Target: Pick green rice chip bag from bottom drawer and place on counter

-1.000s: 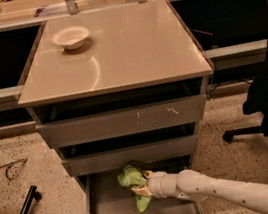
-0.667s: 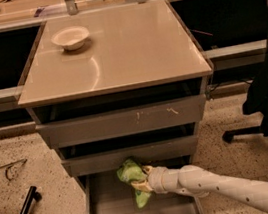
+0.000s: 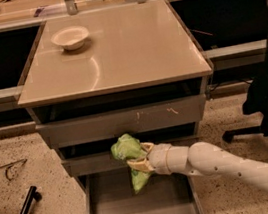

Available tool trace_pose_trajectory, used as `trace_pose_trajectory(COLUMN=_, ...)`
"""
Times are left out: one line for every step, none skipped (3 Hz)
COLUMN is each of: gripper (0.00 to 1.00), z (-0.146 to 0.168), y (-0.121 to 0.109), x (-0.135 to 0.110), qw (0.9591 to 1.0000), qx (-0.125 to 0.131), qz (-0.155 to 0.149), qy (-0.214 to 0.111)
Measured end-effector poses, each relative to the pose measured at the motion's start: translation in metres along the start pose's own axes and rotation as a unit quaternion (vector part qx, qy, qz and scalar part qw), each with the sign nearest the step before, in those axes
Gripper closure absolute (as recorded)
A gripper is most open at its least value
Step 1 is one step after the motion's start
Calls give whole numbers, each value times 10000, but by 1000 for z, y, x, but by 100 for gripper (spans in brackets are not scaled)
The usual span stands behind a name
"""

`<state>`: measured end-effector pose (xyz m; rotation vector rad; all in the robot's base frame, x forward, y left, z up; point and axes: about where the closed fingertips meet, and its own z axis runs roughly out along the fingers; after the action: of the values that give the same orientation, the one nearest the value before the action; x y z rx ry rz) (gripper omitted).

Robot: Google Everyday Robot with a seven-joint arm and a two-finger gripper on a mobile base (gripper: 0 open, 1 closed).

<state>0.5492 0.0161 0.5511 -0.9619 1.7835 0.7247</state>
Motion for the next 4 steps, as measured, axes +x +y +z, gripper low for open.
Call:
trace_pose_trajectory(gripper=100, z=-14, y=-4, x=-31, qw=9997, qx=116, qz=-236, qy=2)
trace_pose_trajectory(gripper=100, z=-14, y=-4, x=-31, qw=9997, qx=116, qz=-236, qy=2)
trace_pose_trajectory(gripper=100, z=-25, y=-3, x=-58, qw=9994, qx=143, qz=-296, qy=-104)
trace_pose_trajectory(gripper=100, z=-48, y=16, x=-123, qw=9981, qx=280, qz=-474, qy=-267)
